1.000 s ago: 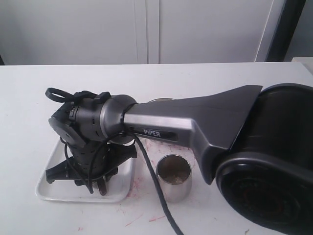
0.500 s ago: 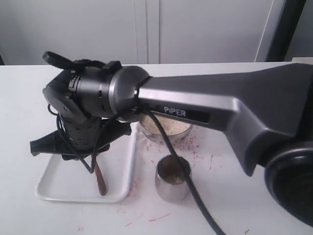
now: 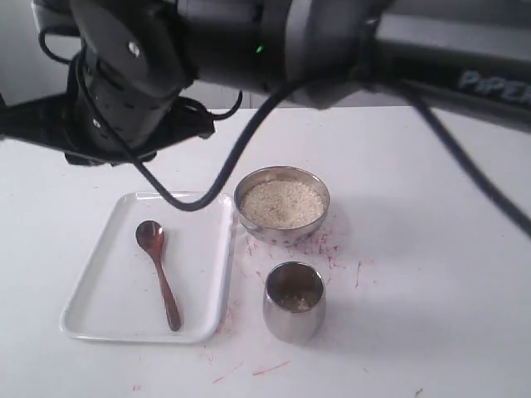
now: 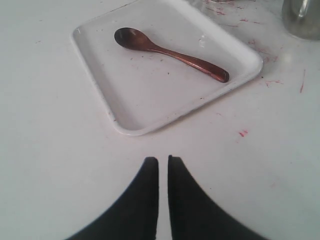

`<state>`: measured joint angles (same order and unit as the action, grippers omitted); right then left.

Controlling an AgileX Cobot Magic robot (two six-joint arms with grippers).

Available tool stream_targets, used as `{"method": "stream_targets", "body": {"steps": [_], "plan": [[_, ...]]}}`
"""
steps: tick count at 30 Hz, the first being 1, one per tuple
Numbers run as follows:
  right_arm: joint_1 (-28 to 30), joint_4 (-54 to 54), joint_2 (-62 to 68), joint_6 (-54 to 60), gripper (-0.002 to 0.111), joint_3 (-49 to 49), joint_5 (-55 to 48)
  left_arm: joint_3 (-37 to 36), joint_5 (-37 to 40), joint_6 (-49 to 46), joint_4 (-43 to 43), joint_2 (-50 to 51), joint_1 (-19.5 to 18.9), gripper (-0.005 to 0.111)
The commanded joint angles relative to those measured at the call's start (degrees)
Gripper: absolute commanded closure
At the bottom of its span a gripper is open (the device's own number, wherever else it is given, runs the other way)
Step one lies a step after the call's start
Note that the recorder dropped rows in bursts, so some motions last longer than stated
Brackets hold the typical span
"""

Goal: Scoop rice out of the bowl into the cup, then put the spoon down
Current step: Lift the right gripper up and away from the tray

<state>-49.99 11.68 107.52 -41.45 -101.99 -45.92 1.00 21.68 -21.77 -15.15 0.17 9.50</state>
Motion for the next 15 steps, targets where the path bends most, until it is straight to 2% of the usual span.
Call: {"method": "stream_targets", "body": {"steps": [1,7,15], "plan": [[-1.5,0.8,-5.3,1.5,0.095,-0.3,2.0,-0.3,0.2,0.2,-0.7,-0.2,0.4,0.092],[-3.4,0.8,-10.9,8.2,0.108,-0.3,4.3,-0.3,0.2,0.2,-0.7,-0.2,0.4,0.092],[-7.4,1.7,-19.2,15.0,0.108,-0.1,4.6,-0.3,0.2,0.2,-0.7,-0.2,0.4,0.092]]}}
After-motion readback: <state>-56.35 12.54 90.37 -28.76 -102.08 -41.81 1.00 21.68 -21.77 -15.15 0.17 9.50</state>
